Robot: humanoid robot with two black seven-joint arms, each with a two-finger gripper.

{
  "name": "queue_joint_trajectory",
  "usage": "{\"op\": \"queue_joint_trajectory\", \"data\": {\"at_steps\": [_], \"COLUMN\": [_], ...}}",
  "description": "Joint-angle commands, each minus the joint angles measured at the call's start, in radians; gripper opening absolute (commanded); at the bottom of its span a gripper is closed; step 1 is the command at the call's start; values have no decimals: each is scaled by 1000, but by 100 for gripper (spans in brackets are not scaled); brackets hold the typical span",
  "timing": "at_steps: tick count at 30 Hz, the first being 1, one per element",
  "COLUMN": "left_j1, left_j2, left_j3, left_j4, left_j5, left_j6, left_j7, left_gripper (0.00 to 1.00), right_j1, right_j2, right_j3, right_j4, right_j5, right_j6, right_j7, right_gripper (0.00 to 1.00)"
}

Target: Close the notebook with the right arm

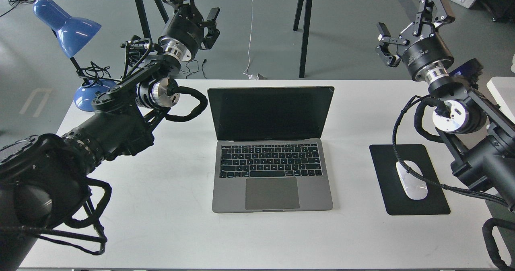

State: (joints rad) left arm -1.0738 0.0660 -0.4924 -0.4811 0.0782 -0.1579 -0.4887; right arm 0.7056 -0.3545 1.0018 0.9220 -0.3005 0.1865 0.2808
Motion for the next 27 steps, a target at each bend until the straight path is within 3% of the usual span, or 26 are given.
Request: {"op": "queue_joint_trajectory", "data": {"at_steps": [1, 16, 20, 27], "left_j1": [-2, -2, -2, -2], "left_j2": [-3, -2, -2, -2], "left_j3": [2, 3, 3, 2], "left_j4": [1, -1, -1, -2], "left_j5": [2, 2, 2, 0], "left_j6": [15, 12, 12, 12], "left_j7": [0, 0, 0, 0], "left_gripper": [100, 100, 100, 100], "right_j1": [-2, 47, 162, 397], "right_j2": [0, -1, -3, 20], "right_j3": [-2, -57, -239, -633], "right_j4": [0, -8, -25, -224], "right_j5": [0, -25, -97, -152], "right_j6": [1, -19, -68, -162], "right_j7": [0, -5, -14, -15], "right_gripper": [100, 100, 100, 100]}}
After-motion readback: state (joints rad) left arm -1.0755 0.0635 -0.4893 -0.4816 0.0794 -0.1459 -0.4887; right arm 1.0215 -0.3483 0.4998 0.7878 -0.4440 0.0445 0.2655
